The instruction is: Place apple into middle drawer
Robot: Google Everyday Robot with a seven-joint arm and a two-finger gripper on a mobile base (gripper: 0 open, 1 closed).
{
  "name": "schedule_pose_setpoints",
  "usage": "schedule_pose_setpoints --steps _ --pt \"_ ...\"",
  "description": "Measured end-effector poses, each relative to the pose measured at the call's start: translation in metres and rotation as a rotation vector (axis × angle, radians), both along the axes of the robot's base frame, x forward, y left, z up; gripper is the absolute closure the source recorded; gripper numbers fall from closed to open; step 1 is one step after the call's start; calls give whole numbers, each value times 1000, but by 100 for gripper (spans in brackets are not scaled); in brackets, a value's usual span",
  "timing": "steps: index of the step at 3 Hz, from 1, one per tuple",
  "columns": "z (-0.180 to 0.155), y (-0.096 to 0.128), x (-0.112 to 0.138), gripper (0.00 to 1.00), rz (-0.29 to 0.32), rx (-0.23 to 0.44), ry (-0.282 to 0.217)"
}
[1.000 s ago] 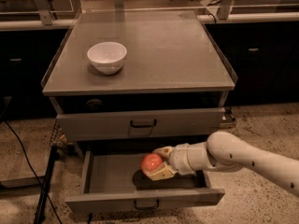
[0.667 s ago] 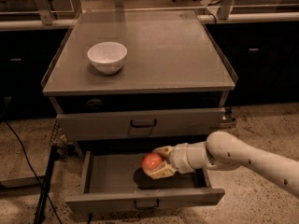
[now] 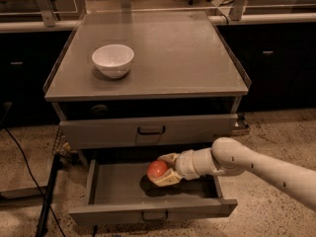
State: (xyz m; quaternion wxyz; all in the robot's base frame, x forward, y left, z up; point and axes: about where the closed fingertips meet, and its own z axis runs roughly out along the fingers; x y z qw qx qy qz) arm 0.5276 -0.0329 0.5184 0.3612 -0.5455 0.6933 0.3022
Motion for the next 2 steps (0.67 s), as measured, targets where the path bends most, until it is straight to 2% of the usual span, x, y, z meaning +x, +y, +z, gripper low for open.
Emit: schedule_pose_setpoints --steps 2 --pt "-36 8 10 100 32 -1 -13"
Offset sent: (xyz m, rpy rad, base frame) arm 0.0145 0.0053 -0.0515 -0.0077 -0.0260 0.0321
